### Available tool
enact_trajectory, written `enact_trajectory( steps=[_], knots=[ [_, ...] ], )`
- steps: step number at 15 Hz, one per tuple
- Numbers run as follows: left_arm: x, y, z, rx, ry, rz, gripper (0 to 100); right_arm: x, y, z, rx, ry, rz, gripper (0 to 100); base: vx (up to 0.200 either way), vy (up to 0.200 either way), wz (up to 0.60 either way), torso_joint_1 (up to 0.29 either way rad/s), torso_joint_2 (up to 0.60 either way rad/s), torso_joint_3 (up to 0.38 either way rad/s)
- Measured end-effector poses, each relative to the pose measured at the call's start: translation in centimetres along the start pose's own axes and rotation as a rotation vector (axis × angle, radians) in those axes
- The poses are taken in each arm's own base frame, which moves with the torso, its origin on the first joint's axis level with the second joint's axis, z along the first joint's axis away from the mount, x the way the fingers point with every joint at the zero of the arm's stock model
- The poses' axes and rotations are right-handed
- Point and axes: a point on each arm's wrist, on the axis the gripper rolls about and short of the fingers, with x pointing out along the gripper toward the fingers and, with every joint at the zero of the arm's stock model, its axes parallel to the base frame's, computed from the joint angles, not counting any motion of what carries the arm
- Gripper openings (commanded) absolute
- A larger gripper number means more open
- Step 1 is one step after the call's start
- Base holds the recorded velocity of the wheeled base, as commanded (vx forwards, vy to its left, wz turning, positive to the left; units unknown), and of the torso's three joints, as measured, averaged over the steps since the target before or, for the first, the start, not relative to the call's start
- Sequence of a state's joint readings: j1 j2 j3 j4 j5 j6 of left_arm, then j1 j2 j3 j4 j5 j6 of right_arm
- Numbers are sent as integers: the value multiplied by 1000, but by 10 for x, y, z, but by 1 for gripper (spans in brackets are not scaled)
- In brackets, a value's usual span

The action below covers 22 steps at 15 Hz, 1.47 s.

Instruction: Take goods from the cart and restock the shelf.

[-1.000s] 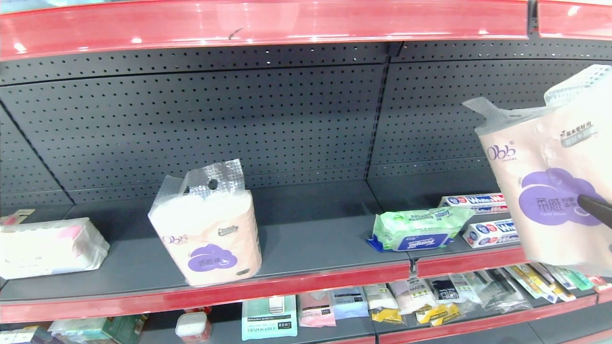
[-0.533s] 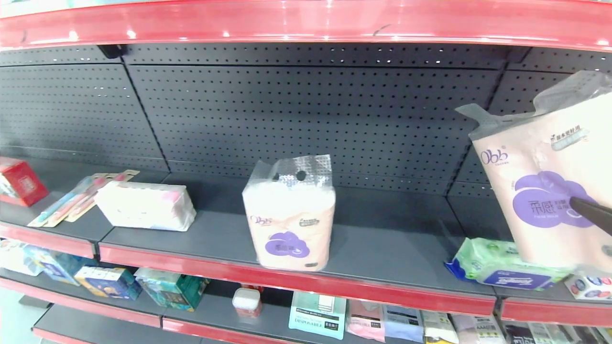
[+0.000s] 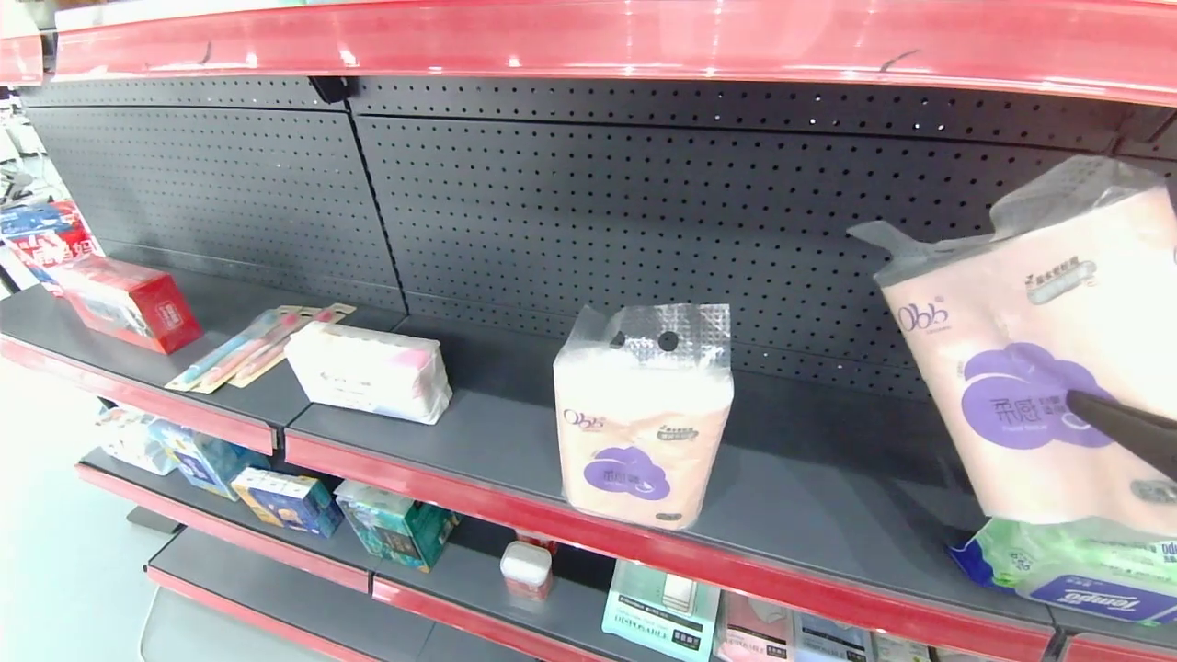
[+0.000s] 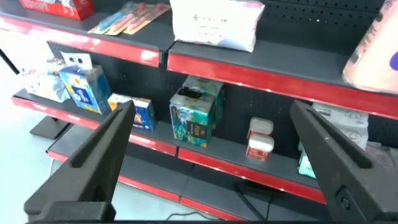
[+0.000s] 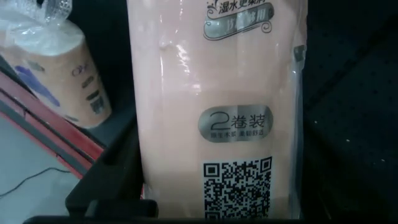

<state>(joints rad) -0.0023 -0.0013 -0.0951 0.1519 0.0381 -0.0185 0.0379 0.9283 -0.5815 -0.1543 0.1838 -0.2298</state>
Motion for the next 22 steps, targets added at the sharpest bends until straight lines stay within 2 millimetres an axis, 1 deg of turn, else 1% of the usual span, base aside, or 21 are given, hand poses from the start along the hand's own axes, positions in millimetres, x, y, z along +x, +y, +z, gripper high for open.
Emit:
enact_trajectory(
  steps=[1,3,5,7,8,11,13,17,20,22],
  knots=[
    [0,0,0,-1,0,0,100,4,3,-2,1,9,38,0,0,0,0,0,0,0],
    [0,0,0,-2,-1,1,100,20,9,3,7,-36,96,0,0,0,0,0,0,0],
    [1,0,0,16,-16,-1,100,47,12,8,6,-94,122,0,0,0,0,0,0,0],
    [5,-1,0,22,-95,-15,100,71,16,3,19,-73,149,0,0,0,0,0,0,0],
    [7,-1,-5,23,-79,-23,100,81,18,-3,37,-43,161,0,0,0,0,0,0,0],
    [8,-1,-9,23,-56,-29,100,98,20,-15,61,29,177,0,0,0,0,0,0,0],
    [9,-1,-10,23,-53,-28,100,107,20,-19,72,53,179,0,0,0,0,0,0,0],
    [9,-1,-10,23,-53,-29,100,133,19,-24,89,17,178,0,0,0,0,0,0,0],
    [9,-1,-10,23,-53,-29,100,155,20,-29,97,9,228,0,0,0,0,0,0,0],
    [9,-1,-10,23,-52,-29,100,171,16,-30,102,8,259,0,0,0,0,0,0,0]
  ],
)
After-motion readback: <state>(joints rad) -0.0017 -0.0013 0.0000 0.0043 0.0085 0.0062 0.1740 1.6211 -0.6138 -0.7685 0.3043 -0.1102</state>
